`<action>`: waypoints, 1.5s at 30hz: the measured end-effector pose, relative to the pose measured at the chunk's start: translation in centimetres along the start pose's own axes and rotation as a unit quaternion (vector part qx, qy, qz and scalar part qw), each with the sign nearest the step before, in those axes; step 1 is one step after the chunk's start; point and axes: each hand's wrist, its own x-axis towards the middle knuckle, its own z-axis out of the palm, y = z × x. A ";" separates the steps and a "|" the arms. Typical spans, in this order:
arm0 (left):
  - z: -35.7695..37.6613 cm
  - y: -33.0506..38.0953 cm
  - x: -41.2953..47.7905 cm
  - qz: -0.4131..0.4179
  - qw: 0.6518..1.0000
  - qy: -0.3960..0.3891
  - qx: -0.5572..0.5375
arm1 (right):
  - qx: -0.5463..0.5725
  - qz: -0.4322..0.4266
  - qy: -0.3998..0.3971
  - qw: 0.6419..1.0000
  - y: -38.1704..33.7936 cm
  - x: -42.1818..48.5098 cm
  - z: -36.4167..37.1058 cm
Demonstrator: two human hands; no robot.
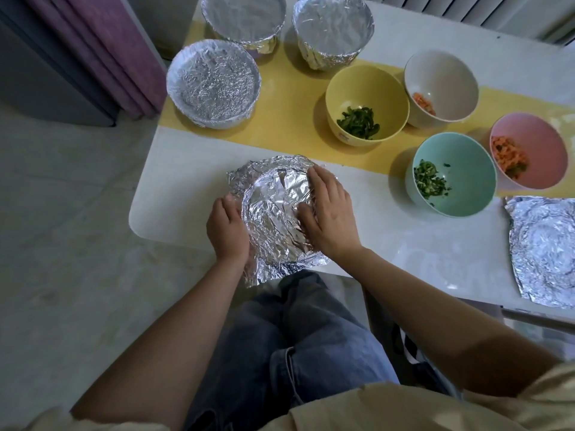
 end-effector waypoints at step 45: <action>1.4 3.6 2.8 0.236 0.949 -0.127 0.166 | 0.154 -0.100 -0.078 0.980 0.9 8.5 -0.2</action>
